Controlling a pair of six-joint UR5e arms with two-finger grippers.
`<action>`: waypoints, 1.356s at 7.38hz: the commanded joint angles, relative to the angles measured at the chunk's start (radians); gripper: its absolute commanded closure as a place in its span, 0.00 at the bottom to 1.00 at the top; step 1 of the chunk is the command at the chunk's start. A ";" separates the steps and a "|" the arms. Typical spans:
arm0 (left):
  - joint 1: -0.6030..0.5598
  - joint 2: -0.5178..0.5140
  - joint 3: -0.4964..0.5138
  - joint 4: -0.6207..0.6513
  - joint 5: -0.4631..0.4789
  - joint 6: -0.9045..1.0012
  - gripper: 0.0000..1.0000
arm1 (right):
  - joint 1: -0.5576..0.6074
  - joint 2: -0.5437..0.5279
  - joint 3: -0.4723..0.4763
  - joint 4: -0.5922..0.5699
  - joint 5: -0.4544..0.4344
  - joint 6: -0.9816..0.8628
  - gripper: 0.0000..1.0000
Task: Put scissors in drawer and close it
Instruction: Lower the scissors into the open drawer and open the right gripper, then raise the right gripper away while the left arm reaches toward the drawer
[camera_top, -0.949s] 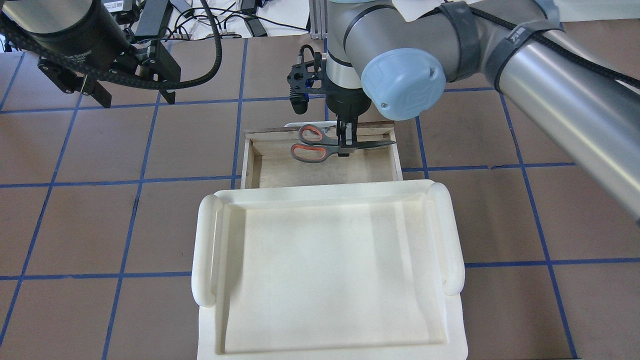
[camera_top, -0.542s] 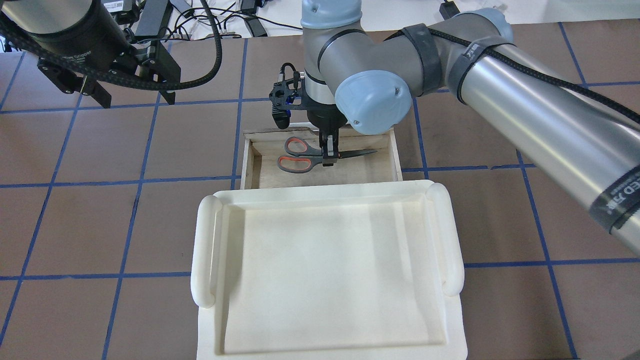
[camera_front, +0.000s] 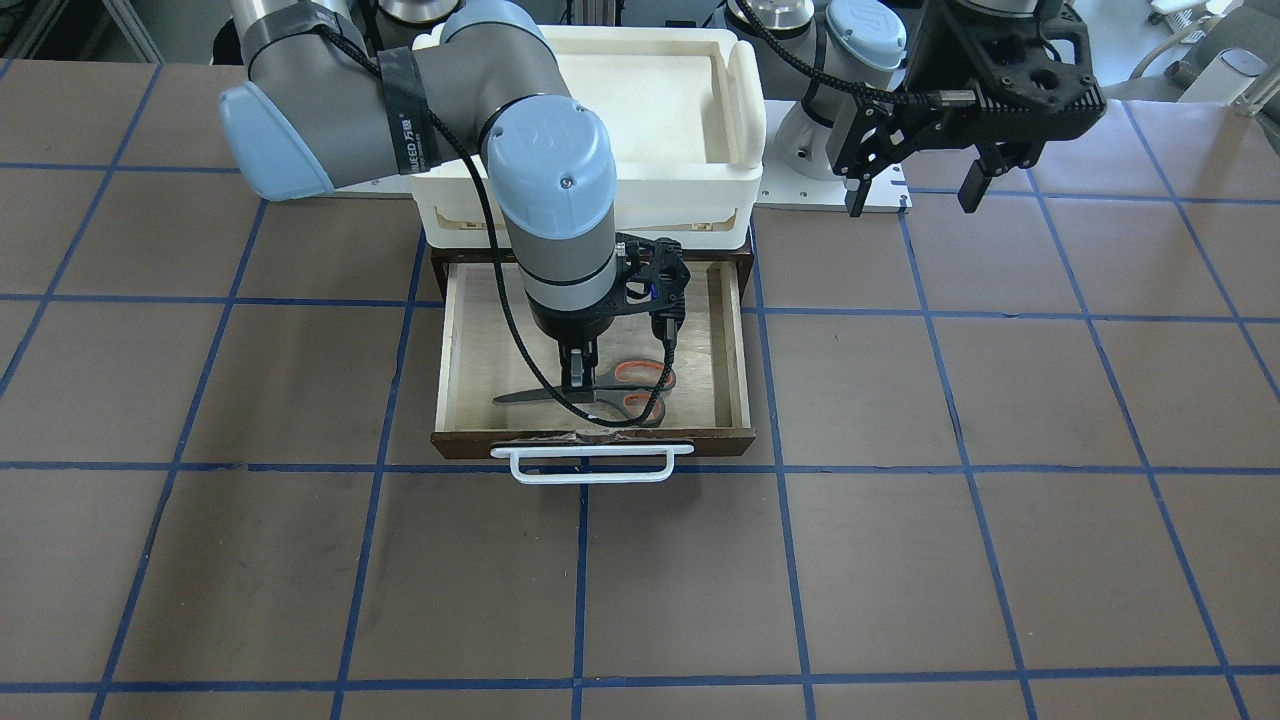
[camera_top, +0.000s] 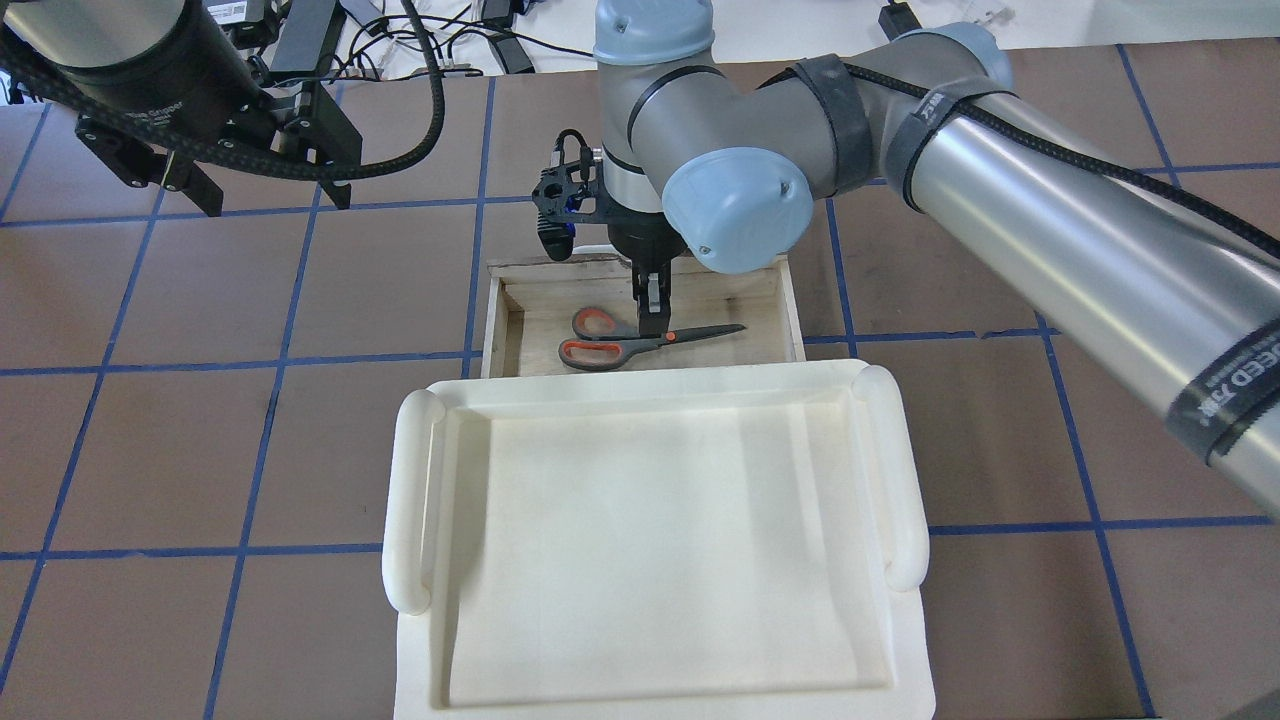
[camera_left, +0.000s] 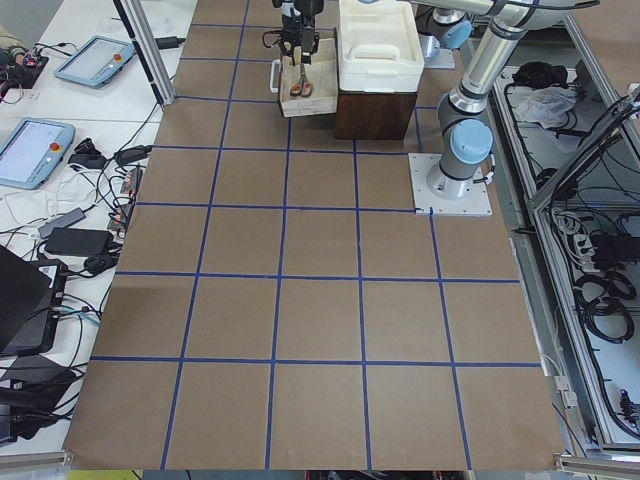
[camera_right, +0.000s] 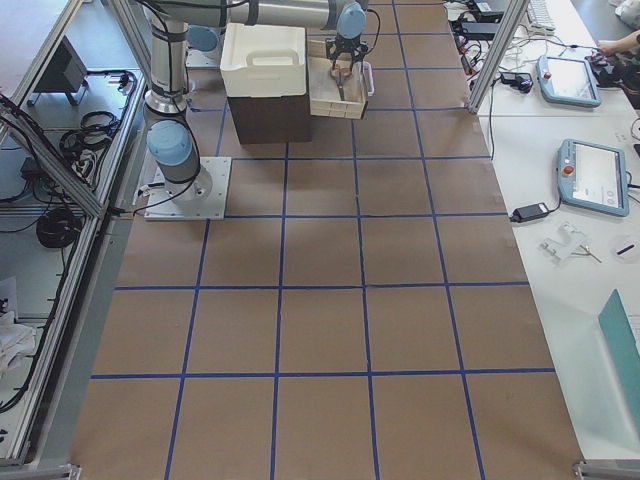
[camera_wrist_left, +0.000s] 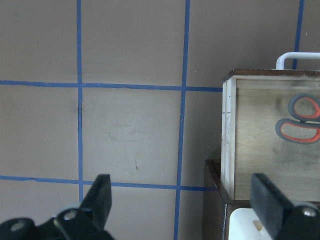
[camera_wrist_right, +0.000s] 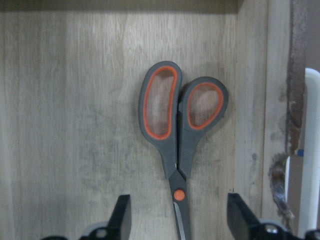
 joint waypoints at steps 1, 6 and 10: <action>0.000 -0.005 0.000 0.001 0.000 0.000 0.00 | -0.022 -0.097 0.004 0.009 0.000 0.131 0.00; -0.089 -0.101 -0.011 0.017 -0.009 -0.026 0.00 | -0.316 -0.203 0.018 0.137 -0.023 0.702 0.00; -0.217 -0.294 -0.011 0.387 -0.009 -0.195 0.00 | -0.458 -0.306 0.027 0.260 -0.027 0.968 0.00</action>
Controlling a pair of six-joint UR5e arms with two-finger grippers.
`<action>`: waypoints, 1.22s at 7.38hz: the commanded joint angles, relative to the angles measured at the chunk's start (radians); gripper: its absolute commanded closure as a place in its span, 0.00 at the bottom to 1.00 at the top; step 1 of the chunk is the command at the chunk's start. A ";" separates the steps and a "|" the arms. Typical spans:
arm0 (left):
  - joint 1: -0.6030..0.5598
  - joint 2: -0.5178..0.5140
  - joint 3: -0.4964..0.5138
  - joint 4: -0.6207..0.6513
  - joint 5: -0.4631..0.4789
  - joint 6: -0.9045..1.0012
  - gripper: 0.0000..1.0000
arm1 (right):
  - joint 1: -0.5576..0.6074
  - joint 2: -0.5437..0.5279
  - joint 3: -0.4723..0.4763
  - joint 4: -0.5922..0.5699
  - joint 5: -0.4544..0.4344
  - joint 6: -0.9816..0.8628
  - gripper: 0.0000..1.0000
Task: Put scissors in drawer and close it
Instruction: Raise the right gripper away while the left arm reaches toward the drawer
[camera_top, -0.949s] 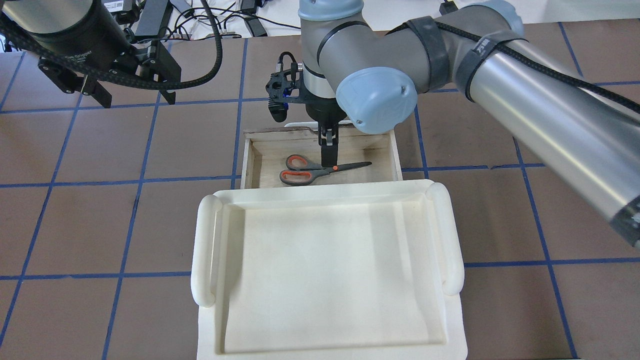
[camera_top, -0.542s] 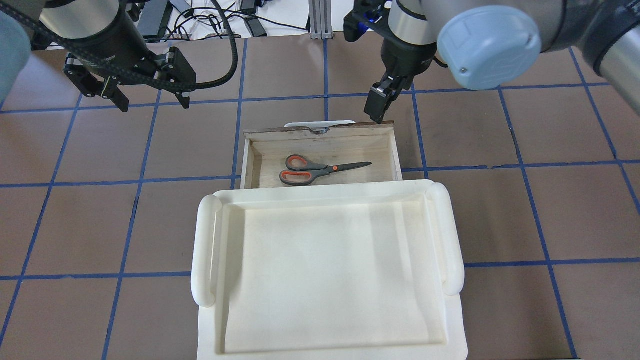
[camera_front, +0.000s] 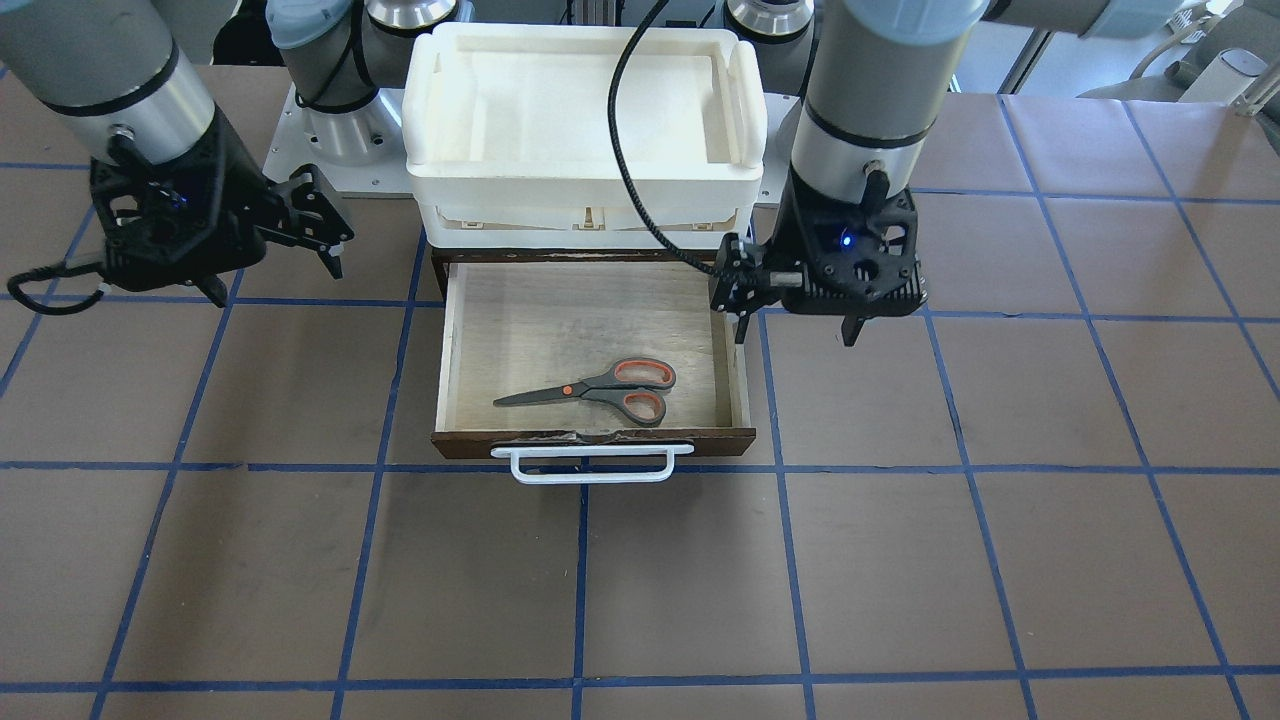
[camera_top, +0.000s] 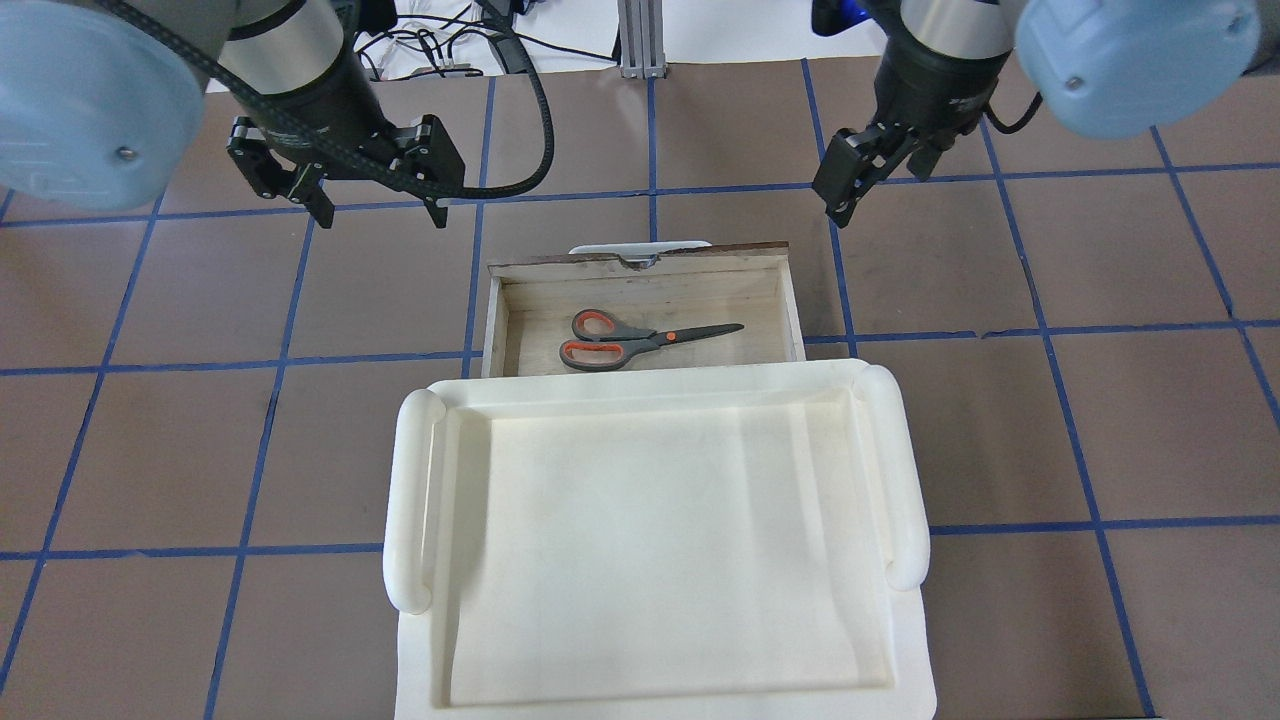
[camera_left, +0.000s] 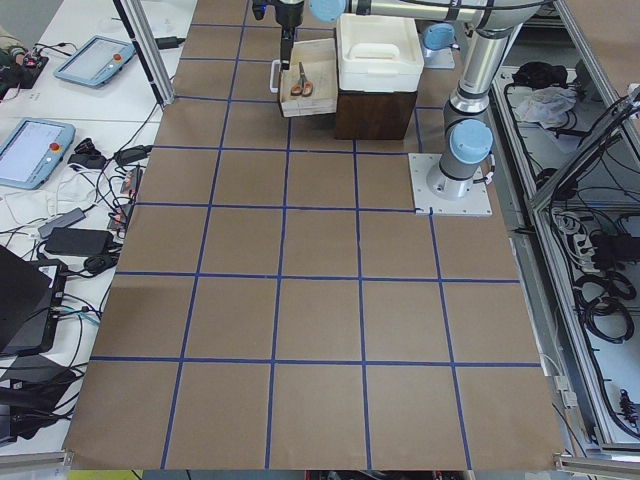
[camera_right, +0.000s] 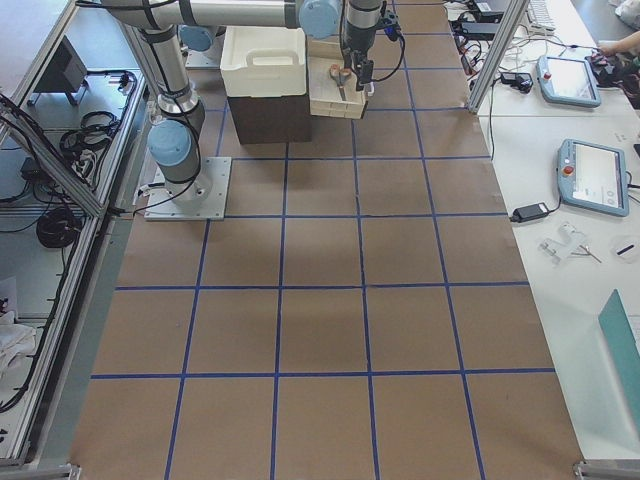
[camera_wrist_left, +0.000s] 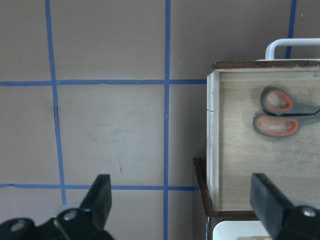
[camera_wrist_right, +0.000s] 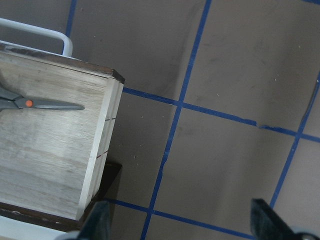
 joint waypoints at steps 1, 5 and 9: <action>-0.104 -0.128 0.010 0.174 0.007 -0.160 0.00 | -0.026 -0.030 0.010 0.019 0.001 0.058 0.00; -0.137 -0.344 0.158 0.268 -0.006 -0.286 0.02 | -0.016 -0.073 0.037 0.008 -0.077 0.191 0.00; -0.177 -0.498 0.246 0.259 0.002 -0.276 0.00 | -0.009 -0.103 0.036 0.002 -0.077 0.186 0.00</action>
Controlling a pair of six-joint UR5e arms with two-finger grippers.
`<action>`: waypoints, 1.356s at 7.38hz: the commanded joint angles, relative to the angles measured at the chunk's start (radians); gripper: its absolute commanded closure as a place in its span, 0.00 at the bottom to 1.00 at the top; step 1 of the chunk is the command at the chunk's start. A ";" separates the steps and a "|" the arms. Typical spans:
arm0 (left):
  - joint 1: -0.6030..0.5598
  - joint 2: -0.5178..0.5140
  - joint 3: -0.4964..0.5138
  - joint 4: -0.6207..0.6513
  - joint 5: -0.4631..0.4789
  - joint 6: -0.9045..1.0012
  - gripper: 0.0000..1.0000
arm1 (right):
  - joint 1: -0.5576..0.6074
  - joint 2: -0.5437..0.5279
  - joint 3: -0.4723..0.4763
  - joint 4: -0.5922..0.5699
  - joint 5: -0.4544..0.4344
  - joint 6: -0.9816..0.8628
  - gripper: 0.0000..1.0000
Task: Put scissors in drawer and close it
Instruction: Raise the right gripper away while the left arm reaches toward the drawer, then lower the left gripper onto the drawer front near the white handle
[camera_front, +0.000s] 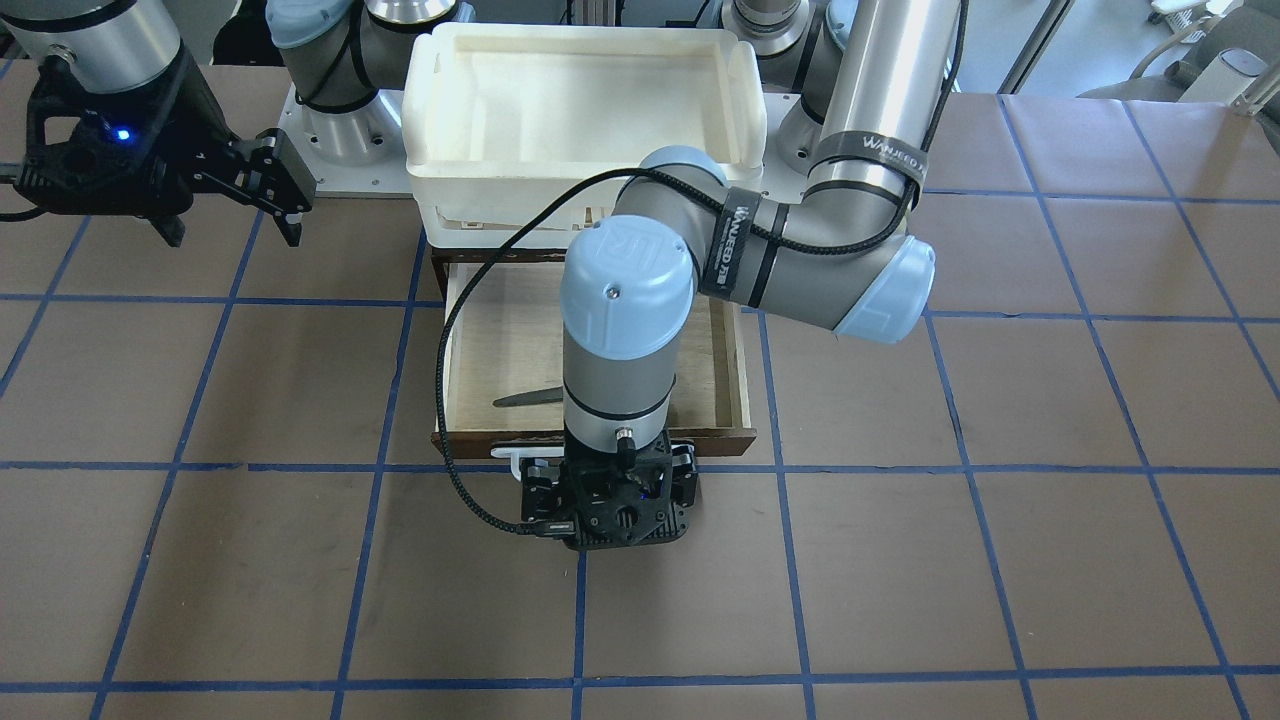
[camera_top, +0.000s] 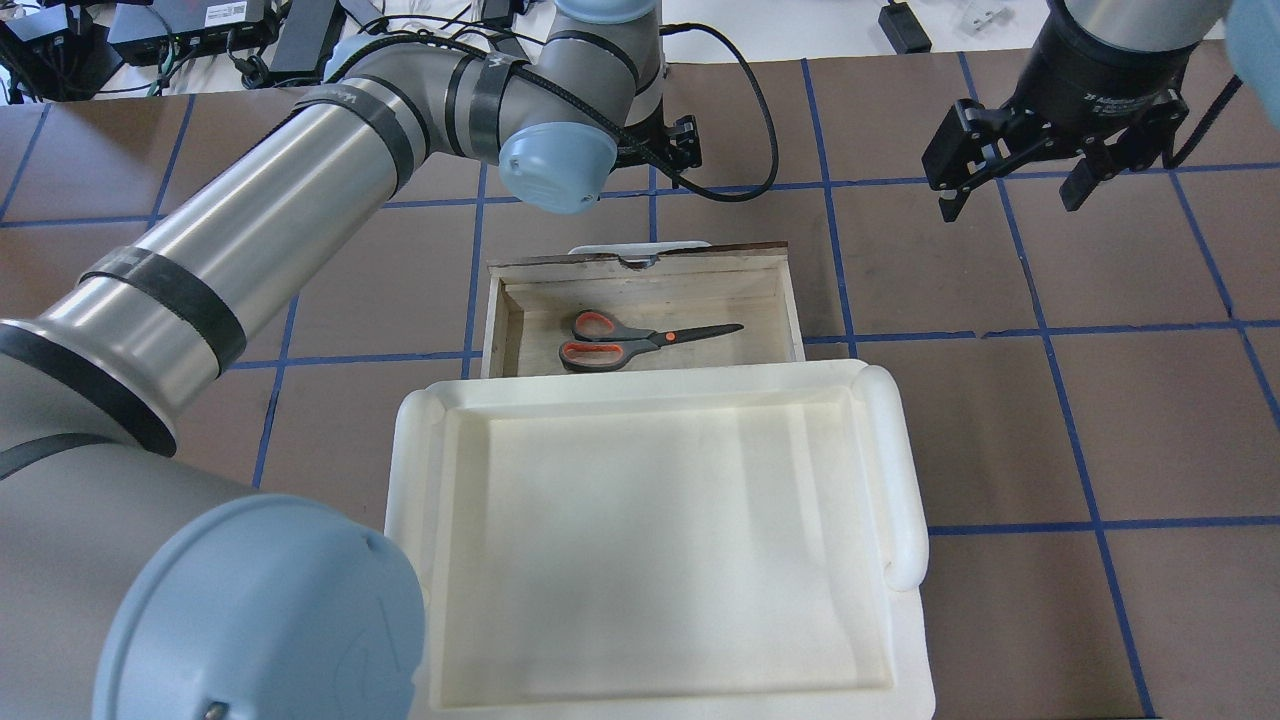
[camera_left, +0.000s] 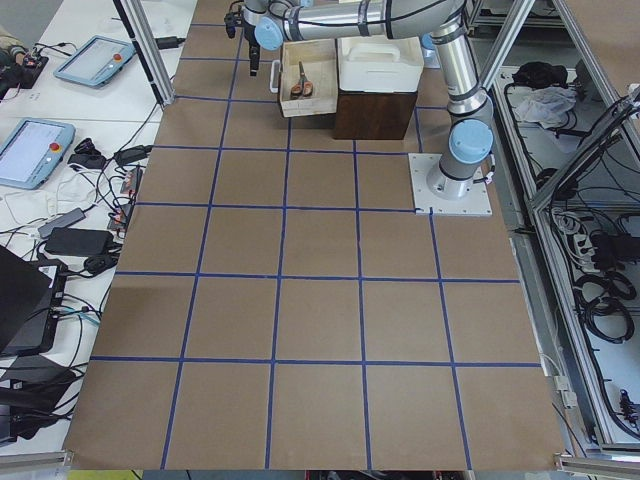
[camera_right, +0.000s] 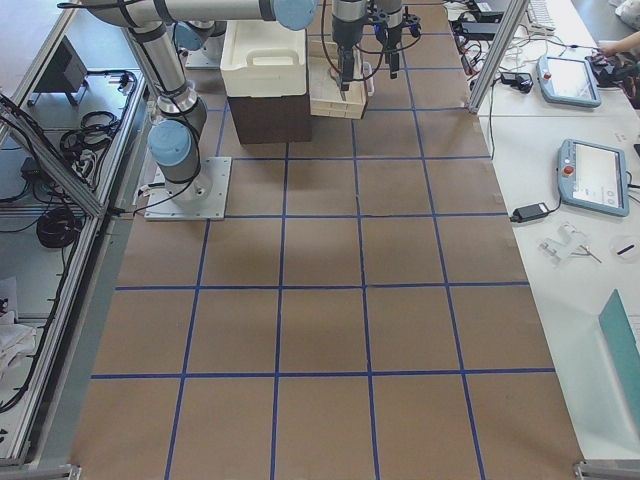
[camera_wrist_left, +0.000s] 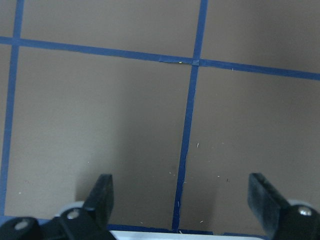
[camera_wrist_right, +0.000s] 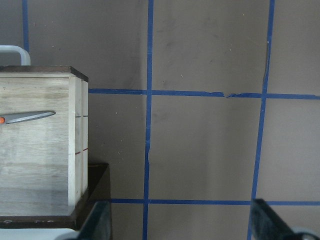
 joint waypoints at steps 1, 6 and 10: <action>-0.006 -0.048 0.014 -0.004 0.003 0.005 0.00 | -0.002 -0.008 -0.002 -0.005 -0.016 -0.008 0.00; -0.009 -0.105 0.047 -0.142 -0.006 0.006 0.00 | 0.074 -0.011 0.017 0.000 0.002 0.001 0.00; -0.023 -0.138 0.050 -0.198 -0.029 0.034 0.00 | 0.073 -0.019 0.012 0.006 -0.017 0.003 0.00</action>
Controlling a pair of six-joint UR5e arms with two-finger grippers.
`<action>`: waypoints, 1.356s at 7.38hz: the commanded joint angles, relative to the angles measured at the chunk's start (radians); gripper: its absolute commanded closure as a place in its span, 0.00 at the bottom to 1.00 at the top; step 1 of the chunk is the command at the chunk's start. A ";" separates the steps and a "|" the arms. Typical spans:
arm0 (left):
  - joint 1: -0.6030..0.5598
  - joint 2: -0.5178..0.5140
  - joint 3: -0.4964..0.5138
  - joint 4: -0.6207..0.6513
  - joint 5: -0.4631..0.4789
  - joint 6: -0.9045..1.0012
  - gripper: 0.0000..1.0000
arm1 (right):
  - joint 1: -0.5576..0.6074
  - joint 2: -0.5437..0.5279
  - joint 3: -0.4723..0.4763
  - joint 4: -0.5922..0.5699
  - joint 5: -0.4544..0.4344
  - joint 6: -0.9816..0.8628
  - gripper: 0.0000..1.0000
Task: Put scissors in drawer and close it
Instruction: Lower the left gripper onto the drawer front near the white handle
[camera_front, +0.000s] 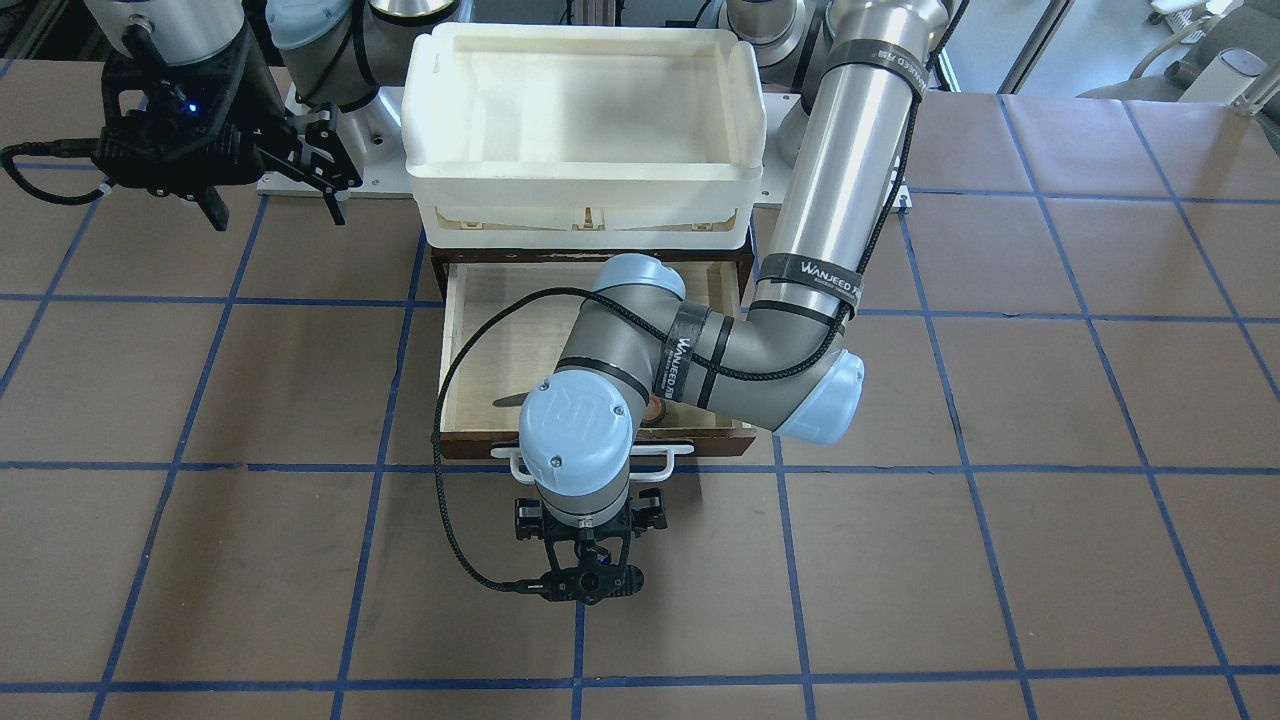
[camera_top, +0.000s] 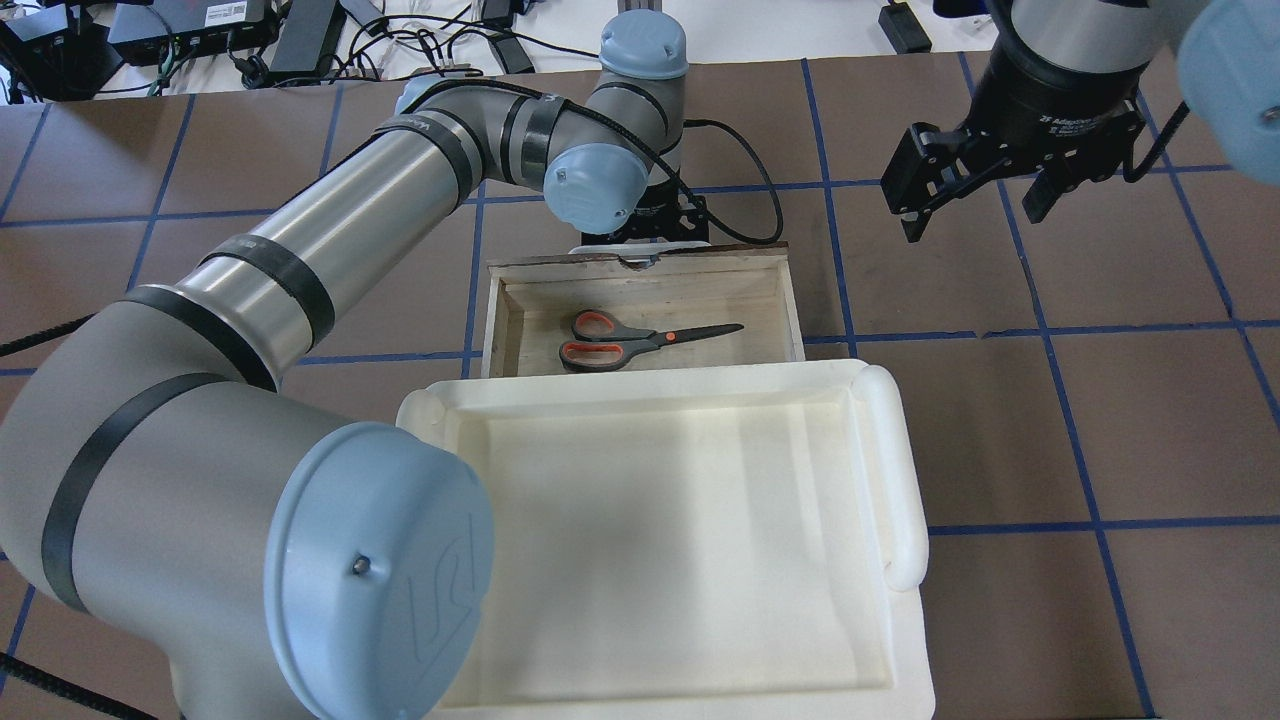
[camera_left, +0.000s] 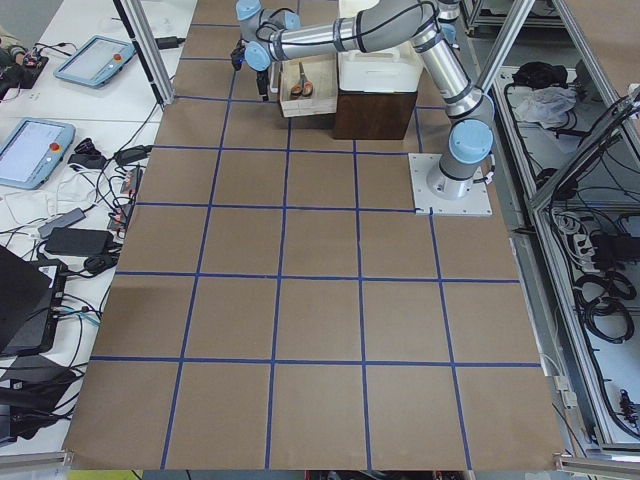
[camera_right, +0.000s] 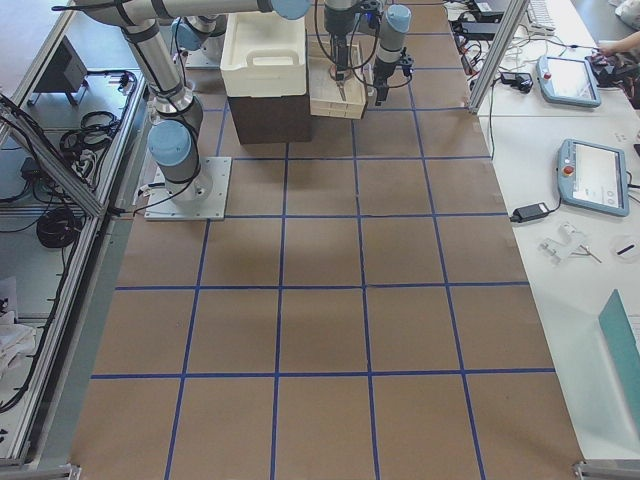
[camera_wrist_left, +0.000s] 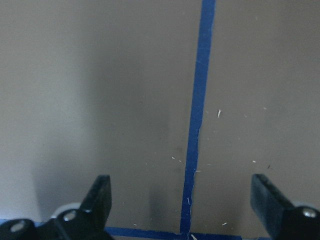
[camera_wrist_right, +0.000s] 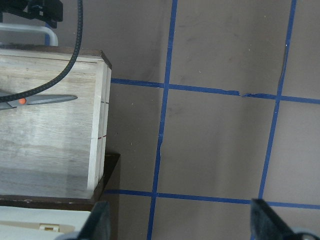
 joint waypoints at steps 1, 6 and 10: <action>-0.010 -0.007 0.001 -0.038 -0.004 0.003 0.00 | 0.001 -0.011 0.001 0.002 -0.002 0.003 0.00; -0.020 0.050 0.001 -0.092 -0.033 0.003 0.00 | 0.001 -0.028 0.029 0.004 -0.008 -0.009 0.00; -0.022 0.107 -0.007 -0.184 -0.036 0.001 0.00 | -0.001 -0.040 0.026 -0.009 -0.001 0.002 0.00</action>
